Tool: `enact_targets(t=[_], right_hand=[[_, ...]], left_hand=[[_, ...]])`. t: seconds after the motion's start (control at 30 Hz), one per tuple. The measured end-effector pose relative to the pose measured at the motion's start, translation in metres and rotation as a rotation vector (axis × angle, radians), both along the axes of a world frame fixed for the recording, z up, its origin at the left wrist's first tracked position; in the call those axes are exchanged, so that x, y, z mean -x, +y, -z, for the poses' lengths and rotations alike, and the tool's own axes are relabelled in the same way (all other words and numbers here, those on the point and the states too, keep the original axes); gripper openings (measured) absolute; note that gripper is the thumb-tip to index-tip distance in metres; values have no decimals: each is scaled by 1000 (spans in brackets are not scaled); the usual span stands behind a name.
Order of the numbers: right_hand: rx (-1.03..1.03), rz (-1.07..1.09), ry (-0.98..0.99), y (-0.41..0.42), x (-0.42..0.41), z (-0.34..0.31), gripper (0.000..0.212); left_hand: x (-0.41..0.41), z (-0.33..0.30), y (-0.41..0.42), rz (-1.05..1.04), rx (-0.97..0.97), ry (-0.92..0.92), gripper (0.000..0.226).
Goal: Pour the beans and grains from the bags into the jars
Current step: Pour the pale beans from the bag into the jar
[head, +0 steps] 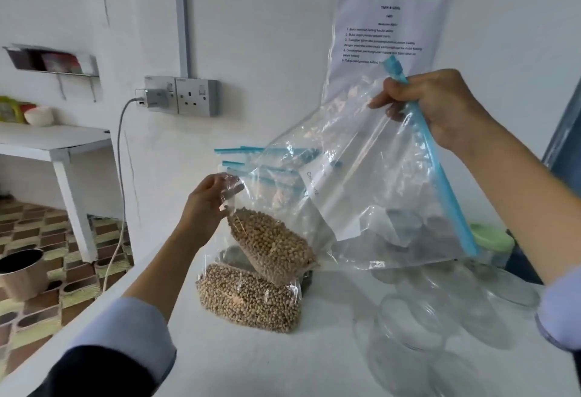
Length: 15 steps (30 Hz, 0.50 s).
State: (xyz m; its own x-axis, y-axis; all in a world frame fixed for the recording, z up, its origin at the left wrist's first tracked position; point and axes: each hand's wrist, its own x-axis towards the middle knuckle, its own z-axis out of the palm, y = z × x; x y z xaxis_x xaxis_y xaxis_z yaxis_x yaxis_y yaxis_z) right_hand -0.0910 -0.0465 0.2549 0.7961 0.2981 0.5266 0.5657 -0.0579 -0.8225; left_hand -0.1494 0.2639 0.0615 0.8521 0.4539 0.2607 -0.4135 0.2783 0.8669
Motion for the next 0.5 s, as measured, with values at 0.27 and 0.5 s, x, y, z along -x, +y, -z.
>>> enact_targets(t=[0.27, 0.5], right_hand=[[23, 72, 42, -50, 0, 33, 4], [-44, 242, 127, -70, -8, 66, 4]], left_hand=[[-24, -24, -15, -588, -702, -138, 16], [-38, -38, -21, -775, -993, -380, 22]])
